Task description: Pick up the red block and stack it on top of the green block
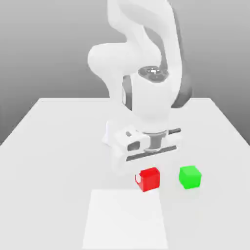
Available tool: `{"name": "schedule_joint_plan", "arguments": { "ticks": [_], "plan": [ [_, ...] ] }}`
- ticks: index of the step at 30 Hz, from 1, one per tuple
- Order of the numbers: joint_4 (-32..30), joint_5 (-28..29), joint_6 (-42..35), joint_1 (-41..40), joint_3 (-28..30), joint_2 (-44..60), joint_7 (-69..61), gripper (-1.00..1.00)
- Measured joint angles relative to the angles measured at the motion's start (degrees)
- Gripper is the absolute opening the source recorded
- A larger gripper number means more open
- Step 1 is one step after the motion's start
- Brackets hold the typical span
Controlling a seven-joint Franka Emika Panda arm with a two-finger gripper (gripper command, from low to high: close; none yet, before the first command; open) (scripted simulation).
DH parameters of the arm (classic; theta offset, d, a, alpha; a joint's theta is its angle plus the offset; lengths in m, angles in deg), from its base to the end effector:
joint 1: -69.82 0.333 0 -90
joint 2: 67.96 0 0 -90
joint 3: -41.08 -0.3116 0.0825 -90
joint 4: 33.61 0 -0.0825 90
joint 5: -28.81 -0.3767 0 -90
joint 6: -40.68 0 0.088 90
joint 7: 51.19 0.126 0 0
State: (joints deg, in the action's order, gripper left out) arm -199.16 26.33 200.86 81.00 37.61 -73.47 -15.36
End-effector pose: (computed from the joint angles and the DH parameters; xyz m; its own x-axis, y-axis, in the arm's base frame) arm 0.3360 0.0851 0.1993 0.9169 -0.3992 -0.0035 -0.3992 -0.9168 -0.0086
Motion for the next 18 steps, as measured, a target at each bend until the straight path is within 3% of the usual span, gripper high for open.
{"name": "schedule_joint_plan", "arguments": {
  "ticks": [13, 15, 18],
  "plan": [
    [-3.1, -8.5, -6.7, 11.0, -13.4, -10.2, 24.8, -1.0],
    [-3.4, -7.4, -6.5, 10.8, -15.5, -9.9, 28.6, -1.0],
    [-3.3, -1.6, -3.7, 7.5, -17.8, -6.3, 33.5, -1.0]
  ]
}}
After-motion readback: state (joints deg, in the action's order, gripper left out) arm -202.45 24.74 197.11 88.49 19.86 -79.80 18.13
